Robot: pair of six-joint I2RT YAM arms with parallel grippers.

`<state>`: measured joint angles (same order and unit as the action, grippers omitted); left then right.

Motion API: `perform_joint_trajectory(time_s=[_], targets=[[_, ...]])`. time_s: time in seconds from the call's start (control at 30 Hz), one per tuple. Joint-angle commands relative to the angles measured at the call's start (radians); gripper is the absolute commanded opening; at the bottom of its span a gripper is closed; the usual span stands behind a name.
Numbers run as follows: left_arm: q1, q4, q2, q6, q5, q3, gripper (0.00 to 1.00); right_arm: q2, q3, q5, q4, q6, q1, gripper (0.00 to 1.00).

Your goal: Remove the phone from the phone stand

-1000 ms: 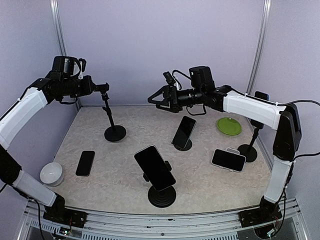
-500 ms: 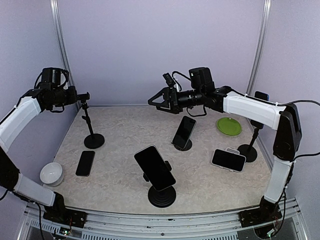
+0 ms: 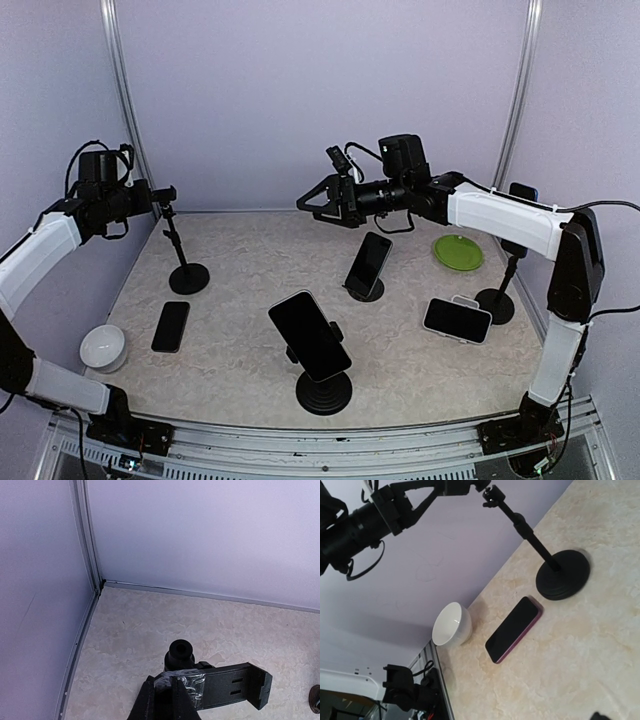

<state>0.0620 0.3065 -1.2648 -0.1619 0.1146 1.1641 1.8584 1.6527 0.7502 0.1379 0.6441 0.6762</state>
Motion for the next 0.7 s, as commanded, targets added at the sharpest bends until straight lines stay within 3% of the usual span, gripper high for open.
perform_joint_trajectory(time_s=[0.0,0.3,0.43,0.5,0.57,0.67], targets=[[-0.016,-0.174,0.040,0.042,0.025,0.009,0.00,-0.036,-0.007,0.017,0.001,-0.008,-0.010,0.95],[-0.017,-0.199,0.059,0.042,0.037,-0.065,0.00,-0.036,-0.009,0.016,-0.006,-0.003,-0.010,0.95],[-0.017,-0.142,0.056,0.022,0.064,-0.063,0.26,-0.038,-0.011,0.016,0.001,-0.007,-0.010,0.95],[-0.019,-0.114,0.056,0.002,0.079,-0.059,0.49,-0.038,-0.009,0.021,0.002,-0.009,-0.010,0.95],[-0.023,-0.092,0.060,-0.017,0.071,-0.056,0.66,-0.038,-0.006,0.024,0.006,-0.015,-0.011,0.95],[-0.022,-0.066,0.075,-0.036,0.057,-0.052,0.81,-0.039,0.003,0.030,0.030,-0.031,-0.010,0.95]])
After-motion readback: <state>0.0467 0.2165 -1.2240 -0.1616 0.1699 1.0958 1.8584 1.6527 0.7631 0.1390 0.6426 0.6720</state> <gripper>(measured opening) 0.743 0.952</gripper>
